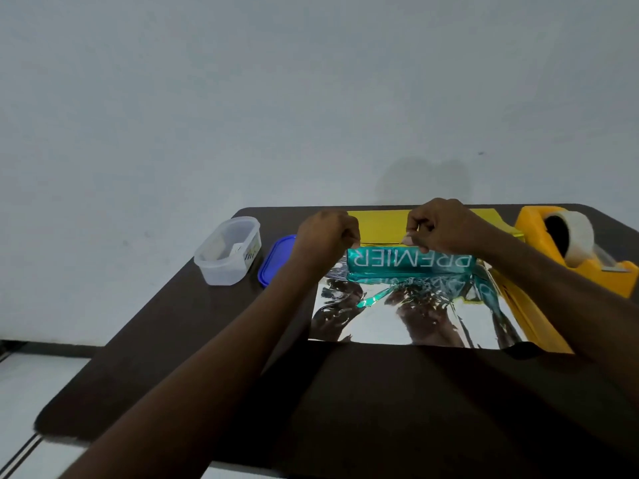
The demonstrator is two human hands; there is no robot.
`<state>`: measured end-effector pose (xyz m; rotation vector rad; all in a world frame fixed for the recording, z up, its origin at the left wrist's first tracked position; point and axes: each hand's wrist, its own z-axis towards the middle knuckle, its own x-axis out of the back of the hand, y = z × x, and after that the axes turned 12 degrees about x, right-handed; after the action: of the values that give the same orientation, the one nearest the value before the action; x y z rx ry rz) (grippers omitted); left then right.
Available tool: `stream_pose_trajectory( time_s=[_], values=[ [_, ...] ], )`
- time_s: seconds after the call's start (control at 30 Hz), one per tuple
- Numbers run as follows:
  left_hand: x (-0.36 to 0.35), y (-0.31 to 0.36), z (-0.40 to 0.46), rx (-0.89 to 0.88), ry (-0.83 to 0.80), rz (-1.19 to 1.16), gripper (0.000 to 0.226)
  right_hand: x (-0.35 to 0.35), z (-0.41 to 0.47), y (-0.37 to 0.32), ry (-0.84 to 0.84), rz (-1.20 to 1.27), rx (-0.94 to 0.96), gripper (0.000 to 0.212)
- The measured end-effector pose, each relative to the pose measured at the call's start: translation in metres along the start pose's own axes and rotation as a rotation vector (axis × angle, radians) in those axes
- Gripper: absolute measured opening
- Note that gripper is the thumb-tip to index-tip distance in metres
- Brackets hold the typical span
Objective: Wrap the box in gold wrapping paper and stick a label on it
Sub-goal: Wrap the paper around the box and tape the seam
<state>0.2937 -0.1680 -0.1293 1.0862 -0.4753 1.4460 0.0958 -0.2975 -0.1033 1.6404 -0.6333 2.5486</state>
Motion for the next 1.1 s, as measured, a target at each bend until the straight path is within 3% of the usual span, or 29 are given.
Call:
stream_pose_trajectory(
  time_s=[0.13, 0.37, 0.63, 1.1],
  values=[
    [-0.001, -0.003, 0.000, 0.023, 0.015, -0.031, 0.011, -0.009, 0.008, -0.008, 0.060, -0.096, 0.072, 0.029],
    [-0.001, -0.002, 0.002, 0.020, 0.007, -0.006, 0.009, -0.027, 0.032, -0.021, 0.006, -0.185, 0.116, 0.030],
    [-0.005, -0.006, 0.005, -0.005, 0.018, -0.030, 0.014, -0.036, 0.039, -0.020, 0.023, -0.269, 0.024, 0.047],
    [-0.003, -0.013, 0.011, -0.038, -0.014, -0.064, 0.010, -0.021, 0.022, -0.005, -0.069, -0.378, -0.067, 0.055]
  ],
)
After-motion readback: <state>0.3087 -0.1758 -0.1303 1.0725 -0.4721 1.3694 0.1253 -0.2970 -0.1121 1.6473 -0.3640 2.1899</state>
